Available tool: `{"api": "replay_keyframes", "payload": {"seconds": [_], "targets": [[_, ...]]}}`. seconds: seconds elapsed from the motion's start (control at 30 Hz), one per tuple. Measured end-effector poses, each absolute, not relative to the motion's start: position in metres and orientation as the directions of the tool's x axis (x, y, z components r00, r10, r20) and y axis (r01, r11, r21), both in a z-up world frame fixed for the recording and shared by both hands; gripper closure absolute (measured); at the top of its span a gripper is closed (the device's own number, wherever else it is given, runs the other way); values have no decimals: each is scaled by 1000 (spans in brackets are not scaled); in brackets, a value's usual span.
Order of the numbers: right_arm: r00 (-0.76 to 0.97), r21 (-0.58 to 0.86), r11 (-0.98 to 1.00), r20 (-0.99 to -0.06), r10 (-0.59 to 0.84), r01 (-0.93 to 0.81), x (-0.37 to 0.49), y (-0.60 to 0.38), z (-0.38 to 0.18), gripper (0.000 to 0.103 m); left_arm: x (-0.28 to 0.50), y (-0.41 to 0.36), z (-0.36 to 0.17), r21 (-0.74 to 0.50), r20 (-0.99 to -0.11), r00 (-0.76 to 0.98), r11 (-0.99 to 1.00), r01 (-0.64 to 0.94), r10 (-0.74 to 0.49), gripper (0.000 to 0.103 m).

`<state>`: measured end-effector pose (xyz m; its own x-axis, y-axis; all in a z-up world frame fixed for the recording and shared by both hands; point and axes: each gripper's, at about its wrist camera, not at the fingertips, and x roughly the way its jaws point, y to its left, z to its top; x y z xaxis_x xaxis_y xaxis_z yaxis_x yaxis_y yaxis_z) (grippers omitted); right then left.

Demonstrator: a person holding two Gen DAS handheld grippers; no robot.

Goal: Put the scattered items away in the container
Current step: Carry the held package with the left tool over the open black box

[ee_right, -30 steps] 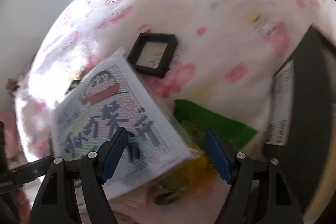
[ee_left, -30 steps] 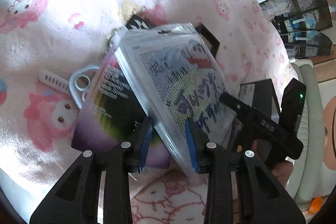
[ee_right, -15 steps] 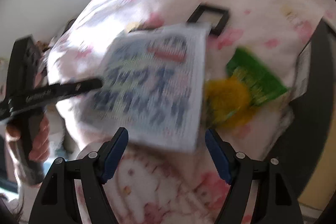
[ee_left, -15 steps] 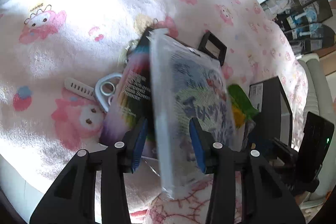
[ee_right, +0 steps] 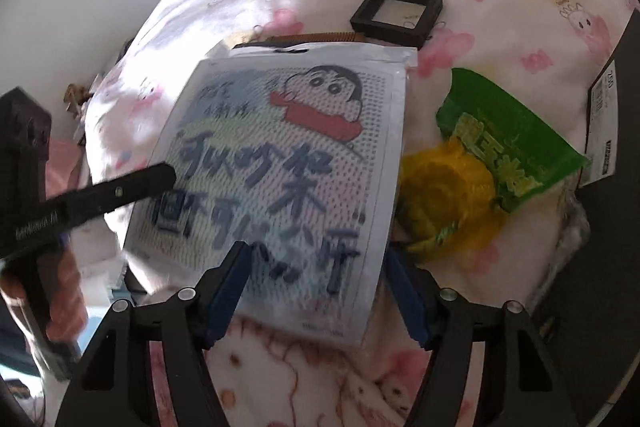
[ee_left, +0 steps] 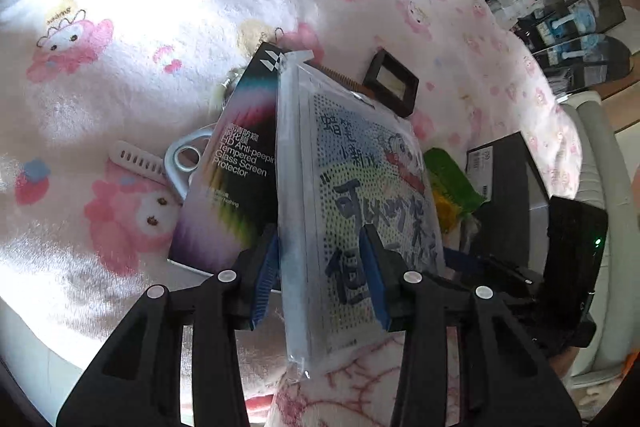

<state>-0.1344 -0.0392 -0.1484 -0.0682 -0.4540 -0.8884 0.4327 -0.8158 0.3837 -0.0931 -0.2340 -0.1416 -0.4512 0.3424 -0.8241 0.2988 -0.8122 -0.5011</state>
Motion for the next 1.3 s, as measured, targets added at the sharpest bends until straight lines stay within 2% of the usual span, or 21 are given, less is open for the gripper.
{"api": "replay_keyframes", "payload": {"seconds": [0.13, 0.27, 0.43, 0.77, 1.03, 1.3], "targets": [[-93, 384, -826, -884, -458, 413, -147, -40, -156, 37, -104, -235, -147, -493, -822, -469, -815, 303, 323, 62], [-57, 458, -815, -860, -508, 355, -160, -44, -172, 36, -105, -225, -144, -435, -843, -465, -850, 297, 269, 62], [-128, 420, -822, -858, -498, 384, -146, -35, -146, 37, -92, -219, -130, -477, -830, -451, -837, 267, 329, 62], [-235, 407, -829, -825, -514, 384, -109, 6, -77, 37, -70, -175, -64, -481, -781, -525, -863, 159, 338, 61], [-374, 400, -851, -773, -513, 340, -76, 92, -12, 37, -84, -98, -17, -480, -729, -548, -877, -16, 409, 58], [-458, 358, -905, -780, -426, 232, -80, 186, 9, 37, -136, -3, -8, -487, -711, -505, -861, -149, 489, 56]]}}
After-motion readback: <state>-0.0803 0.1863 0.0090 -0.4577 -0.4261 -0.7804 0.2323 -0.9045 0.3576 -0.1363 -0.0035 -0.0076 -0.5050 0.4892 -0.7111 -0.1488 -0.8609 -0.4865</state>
